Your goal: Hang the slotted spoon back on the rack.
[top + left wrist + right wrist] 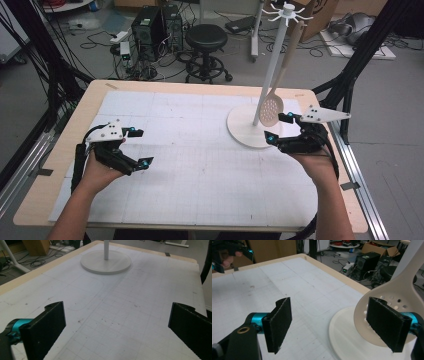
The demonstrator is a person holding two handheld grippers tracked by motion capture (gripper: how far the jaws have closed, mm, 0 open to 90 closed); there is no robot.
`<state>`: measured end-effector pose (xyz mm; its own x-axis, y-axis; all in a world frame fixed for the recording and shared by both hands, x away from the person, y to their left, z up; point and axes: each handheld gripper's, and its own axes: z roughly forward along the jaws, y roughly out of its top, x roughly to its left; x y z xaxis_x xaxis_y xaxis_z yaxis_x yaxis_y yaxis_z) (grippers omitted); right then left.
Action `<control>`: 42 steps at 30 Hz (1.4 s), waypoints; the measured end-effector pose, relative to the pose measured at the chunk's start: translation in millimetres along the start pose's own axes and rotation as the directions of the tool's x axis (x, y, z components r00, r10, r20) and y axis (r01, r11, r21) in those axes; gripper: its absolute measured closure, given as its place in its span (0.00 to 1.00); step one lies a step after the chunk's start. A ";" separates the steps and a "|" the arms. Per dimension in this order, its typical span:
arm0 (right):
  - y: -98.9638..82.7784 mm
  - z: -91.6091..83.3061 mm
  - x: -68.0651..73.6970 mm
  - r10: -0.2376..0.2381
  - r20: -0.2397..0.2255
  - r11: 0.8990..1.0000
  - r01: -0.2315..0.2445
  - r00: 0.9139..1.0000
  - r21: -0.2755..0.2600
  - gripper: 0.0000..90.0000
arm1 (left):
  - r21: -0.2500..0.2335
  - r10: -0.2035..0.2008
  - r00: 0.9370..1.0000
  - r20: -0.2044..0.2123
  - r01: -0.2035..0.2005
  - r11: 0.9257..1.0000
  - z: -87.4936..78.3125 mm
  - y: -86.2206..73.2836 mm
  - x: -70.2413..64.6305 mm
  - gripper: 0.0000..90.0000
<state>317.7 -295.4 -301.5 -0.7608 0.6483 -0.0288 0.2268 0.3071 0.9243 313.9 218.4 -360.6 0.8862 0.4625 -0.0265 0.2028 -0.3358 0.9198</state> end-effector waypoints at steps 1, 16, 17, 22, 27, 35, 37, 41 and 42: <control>-3.9 0.5 0.9 0.008 -0.003 1.000 -0.008 1.000 -0.002 0.22 | 0.001 -0.001 1.000 0.000 0.001 1.000 0.1 -0.3 0.1 0.02; -59.4 8.2 16.1 0.068 -0.007 0.998 -0.068 0.998 0.000 0.19 | 0.001 -0.014 1.000 0.001 0.014 1.000 0.6 -3.3 2.2 0.02; -60.6 9.6 17.1 0.071 -0.009 0.997 -0.071 0.997 0.018 0.19 | -0.001 -0.015 1.000 0.005 0.015 1.000 1.2 -3.4 2.1 0.02; -68.8 14.4 23.3 0.070 -0.024 0.997 -0.069 0.997 0.040 0.18 | 0.007 -0.014 1.000 0.009 0.014 1.000 3.8 -4.4 2.9 0.02; -72.1 15.9 23.5 0.083 -0.030 0.996 -0.082 0.996 0.031 0.18 | 0.013 -0.021 1.000 0.010 0.021 1.000 5.5 -6.2 4.0 0.02; -71.3 16.2 24.6 0.085 -0.040 0.996 -0.083 0.996 0.034 0.18 | 0.014 -0.018 1.000 0.014 0.018 1.000 6.3 -6.5 2.9 0.02; -71.8 16.2 23.9 0.085 -0.037 0.996 -0.083 0.996 0.035 0.18 | 0.015 -0.019 1.000 0.015 0.019 1.000 5.8 -6.6 2.9 0.02; -73.7 15.4 22.7 0.091 -0.032 0.995 -0.090 0.995 0.036 0.18 | 0.013 -0.019 1.000 0.013 0.019 1.000 5.5 -6.5 3.0 0.02; -74.1 15.2 22.3 0.090 -0.032 0.995 -0.089 0.995 0.036 0.18 | 0.013 -0.017 1.000 0.012 0.017 1.000 5.2 -6.4 3.0 0.02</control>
<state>293.2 -293.1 -376.5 -0.7567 0.6504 0.0666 0.3147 0.2730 0.9091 317.4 217.6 -368.6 0.8873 0.4588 -0.0472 0.2236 -0.3385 0.9140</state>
